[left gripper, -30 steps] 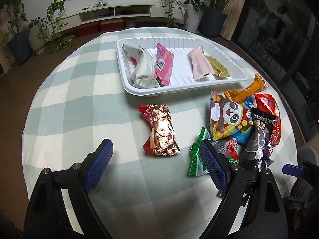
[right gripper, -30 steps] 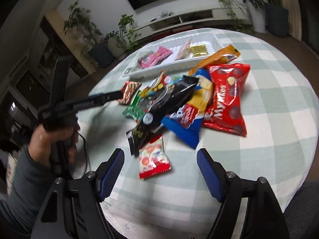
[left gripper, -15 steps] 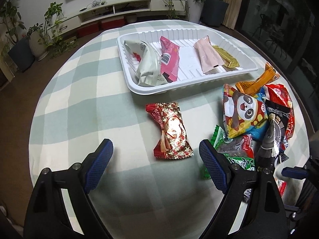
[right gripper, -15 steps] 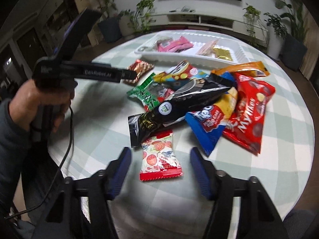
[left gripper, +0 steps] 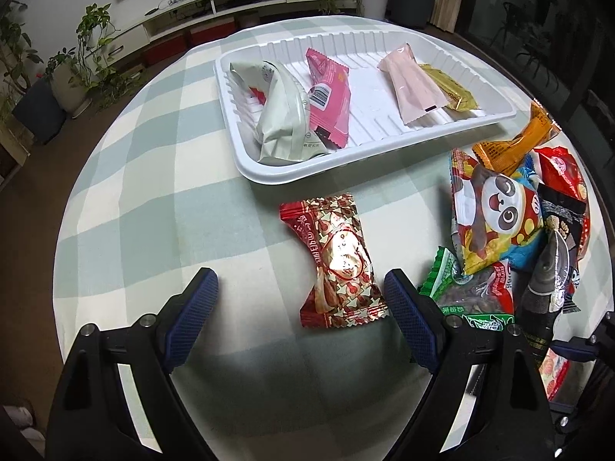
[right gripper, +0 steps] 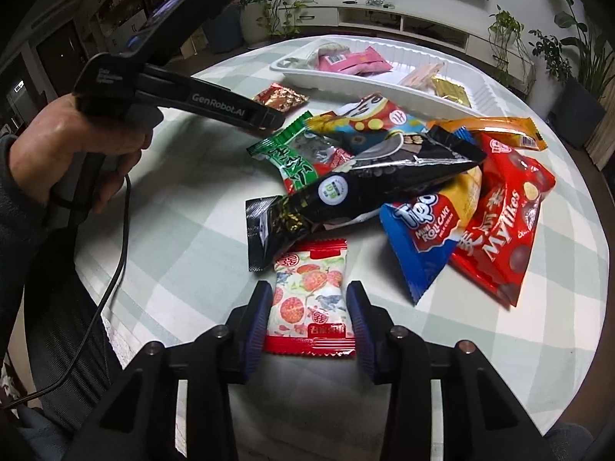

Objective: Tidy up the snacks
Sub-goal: 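Grasp the red-gold heart candy with the left tool while the right tool grasps the fruit candy packet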

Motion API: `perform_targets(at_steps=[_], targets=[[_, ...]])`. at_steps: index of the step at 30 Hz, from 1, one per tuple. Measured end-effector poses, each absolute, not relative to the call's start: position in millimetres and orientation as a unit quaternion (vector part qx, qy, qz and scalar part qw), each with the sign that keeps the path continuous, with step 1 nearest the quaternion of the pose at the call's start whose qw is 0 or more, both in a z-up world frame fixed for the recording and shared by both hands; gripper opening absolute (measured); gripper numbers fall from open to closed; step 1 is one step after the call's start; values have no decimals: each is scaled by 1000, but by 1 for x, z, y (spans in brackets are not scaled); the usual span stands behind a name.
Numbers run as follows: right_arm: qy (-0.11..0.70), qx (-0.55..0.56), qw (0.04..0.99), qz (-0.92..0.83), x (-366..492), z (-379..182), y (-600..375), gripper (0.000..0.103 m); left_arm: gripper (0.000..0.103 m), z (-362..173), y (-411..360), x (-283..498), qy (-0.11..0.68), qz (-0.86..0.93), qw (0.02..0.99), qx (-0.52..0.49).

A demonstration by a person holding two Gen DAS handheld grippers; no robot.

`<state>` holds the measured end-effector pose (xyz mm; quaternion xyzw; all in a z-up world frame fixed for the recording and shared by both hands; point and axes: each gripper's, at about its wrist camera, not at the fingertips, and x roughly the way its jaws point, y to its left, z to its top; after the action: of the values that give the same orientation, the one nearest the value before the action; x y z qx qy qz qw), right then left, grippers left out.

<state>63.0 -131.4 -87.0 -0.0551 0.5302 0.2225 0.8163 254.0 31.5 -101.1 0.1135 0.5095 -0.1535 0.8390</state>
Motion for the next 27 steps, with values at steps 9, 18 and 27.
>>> perform_targets(at_steps=[9, 18, 27], targets=[[538, -29, 811, 226, 52, -84, -144, 42, 88, -99, 29, 266, 510, -144, 841, 112], [539, -26, 811, 227, 47, -83, -146, 42, 35, -104, 26, 276, 516, -158, 835, 102], [539, -13, 811, 227, 49, -81, -150, 41, 26, -101, 30, 266, 511, -172, 837, 91]])
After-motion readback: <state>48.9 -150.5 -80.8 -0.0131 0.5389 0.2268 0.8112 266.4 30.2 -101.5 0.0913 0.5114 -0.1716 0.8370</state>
